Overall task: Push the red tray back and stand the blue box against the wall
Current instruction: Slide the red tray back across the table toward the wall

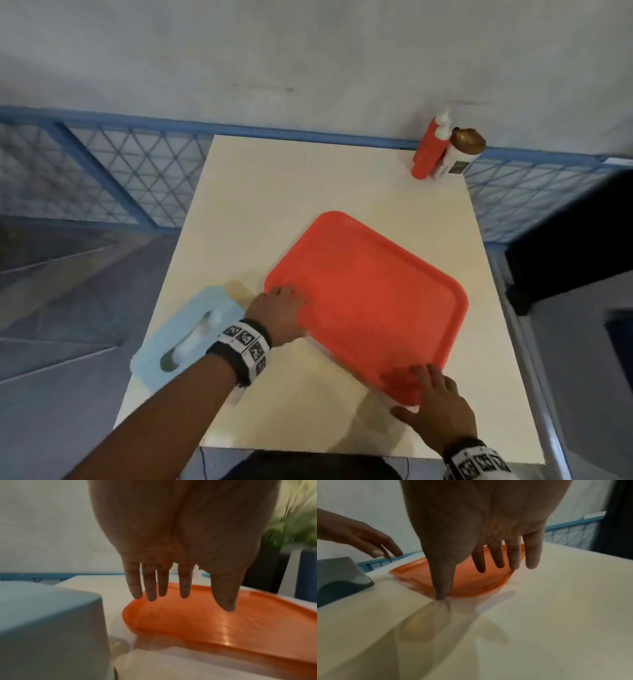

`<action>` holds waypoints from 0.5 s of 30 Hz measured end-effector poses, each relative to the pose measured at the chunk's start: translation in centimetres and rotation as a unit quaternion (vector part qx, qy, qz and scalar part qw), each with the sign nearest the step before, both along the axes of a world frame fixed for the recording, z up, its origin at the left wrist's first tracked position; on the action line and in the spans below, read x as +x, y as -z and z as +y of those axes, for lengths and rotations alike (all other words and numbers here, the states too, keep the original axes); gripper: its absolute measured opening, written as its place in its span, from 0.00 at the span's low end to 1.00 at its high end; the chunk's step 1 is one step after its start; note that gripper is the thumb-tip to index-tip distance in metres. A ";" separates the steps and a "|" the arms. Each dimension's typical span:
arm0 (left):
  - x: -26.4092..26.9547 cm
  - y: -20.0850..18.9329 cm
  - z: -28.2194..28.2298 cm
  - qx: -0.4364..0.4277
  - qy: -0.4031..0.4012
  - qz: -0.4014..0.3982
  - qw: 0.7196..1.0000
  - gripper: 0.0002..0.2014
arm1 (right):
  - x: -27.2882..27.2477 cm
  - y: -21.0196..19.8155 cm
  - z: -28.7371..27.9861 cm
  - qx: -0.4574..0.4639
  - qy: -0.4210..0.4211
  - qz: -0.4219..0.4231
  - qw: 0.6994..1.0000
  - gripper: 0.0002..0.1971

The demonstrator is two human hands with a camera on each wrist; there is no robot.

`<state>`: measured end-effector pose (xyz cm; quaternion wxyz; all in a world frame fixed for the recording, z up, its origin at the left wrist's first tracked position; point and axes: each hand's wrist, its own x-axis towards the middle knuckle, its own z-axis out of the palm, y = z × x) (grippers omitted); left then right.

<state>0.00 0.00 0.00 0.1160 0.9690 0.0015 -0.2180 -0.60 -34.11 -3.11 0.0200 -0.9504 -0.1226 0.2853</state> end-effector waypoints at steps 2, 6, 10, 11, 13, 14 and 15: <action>1.6 0.5 -0.2 0.079 -0.016 0.050 0.995 0.32 | 0.5 0.4 -0.3 -0.013 -0.018 -0.003 1.000 0.43; 2.2 1.8 -0.5 0.138 -0.047 0.108 0.983 0.27 | 1.2 1.7 -1.5 0.004 -0.055 -0.033 0.998 0.35; 1.6 3.1 -0.9 0.121 -0.085 0.069 0.987 0.25 | 2.7 1.8 -2.7 0.021 -0.060 -0.042 0.997 0.31; 1.4 3.3 -1.2 0.120 -0.092 0.066 0.986 0.23 | 3.1 1.8 -3.0 0.026 -0.062 -0.041 0.997 0.29; 1.0 3.9 -1.6 0.122 -0.104 0.066 0.985 0.23 | 4.2 2.0 -3.5 0.032 -0.064 -0.034 0.997 0.26; 0.8 4.1 -1.9 0.120 -0.112 0.064 0.984 0.24 | 5.0 1.9 -3.6 0.037 -0.066 -0.035 0.997 0.25; 0.5 4.3 -2.2 0.111 -0.123 0.059 0.984 0.26 | 5.8 1.9 -3.8 0.041 -0.069 -0.038 0.996 0.24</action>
